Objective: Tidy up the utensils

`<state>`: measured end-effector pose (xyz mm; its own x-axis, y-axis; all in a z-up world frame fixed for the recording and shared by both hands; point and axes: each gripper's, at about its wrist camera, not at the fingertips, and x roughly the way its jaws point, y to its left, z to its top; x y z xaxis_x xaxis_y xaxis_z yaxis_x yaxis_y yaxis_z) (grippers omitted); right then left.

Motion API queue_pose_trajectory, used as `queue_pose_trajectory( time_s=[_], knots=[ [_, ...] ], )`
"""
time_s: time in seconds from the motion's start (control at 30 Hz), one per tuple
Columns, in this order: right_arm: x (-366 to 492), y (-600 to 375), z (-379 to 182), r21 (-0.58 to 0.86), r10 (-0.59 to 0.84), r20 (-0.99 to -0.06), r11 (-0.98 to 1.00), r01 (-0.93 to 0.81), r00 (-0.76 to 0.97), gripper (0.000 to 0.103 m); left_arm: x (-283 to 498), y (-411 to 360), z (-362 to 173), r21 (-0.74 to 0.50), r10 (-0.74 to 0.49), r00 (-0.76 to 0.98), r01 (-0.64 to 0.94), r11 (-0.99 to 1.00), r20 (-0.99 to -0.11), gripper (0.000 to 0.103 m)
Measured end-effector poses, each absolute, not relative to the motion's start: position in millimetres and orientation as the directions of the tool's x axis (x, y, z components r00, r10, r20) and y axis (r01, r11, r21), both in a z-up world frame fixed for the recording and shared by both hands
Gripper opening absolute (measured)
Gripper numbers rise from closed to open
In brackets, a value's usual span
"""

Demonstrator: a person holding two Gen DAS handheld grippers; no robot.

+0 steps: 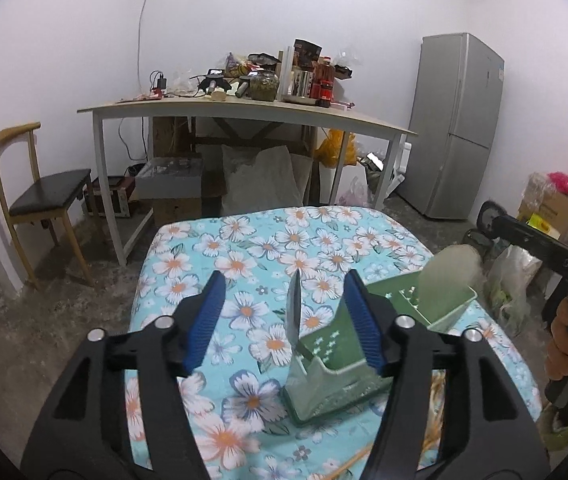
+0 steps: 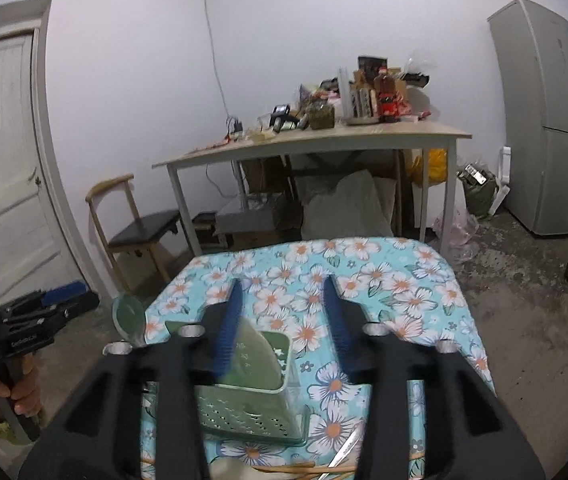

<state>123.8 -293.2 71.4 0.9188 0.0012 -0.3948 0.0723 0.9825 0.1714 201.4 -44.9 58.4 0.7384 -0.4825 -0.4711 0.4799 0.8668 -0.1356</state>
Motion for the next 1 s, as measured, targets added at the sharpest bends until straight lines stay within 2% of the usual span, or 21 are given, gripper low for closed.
queue_pose_trajectory(
  time_s=[0.2, 0.33, 0.47, 0.53, 0.57, 0.7, 0.8, 1.0],
  knots=[
    [87, -305, 81, 0.210, -0.016, -0.357, 0.973, 0.097, 0.934, 0.056, 184, -26, 49, -0.227, -0.507, 0.721, 0.456, 0.860, -0.472, 0.067],
    [64, -311, 74, 0.233, -0.030, -0.368, 0.965, 0.123, 0.930, 0.059, 172, -26, 34, -0.218, -0.509, 0.695, 0.468, 0.856, -0.508, 0.067],
    [45, -316, 50, 0.274, -0.034, -0.424, 0.948, 0.164, 0.905, 0.059, 164, -35, 11, -0.224, -0.527, 0.608, 0.504, 0.834, -0.593, 0.067],
    [37, -317, 29, 0.305, -0.027, -0.466, 0.934, 0.189, 0.884, 0.059, 159, -40, -1, -0.255, -0.548, 0.562, 0.516, 0.818, -0.619, 0.076],
    [35, -318, 21, 0.319, -0.021, -0.482, 0.927, 0.198, 0.876, 0.059, 157, -44, -8, -0.276, -0.564, 0.538, 0.524, 0.806, -0.626, 0.084],
    [23, -319, -19, 0.359, -0.008, -0.562, 0.899, 0.253, 0.827, 0.059, 146, -60, -22, -0.310, -0.608, 0.469, 0.567, 0.763, -0.640, 0.092],
    [17, -319, -43, 0.382, 0.012, -0.606, 0.882, 0.277, 0.796, 0.059, 139, -69, -28, -0.320, -0.629, 0.451, 0.587, 0.743, -0.633, 0.095],
    [15, -322, -58, 0.437, 0.065, -0.606, 0.860, 0.264, 0.792, 0.059, 133, -85, -43, -0.401, -0.691, 0.352, 0.614, 0.679, -0.632, 0.095]
  ],
)
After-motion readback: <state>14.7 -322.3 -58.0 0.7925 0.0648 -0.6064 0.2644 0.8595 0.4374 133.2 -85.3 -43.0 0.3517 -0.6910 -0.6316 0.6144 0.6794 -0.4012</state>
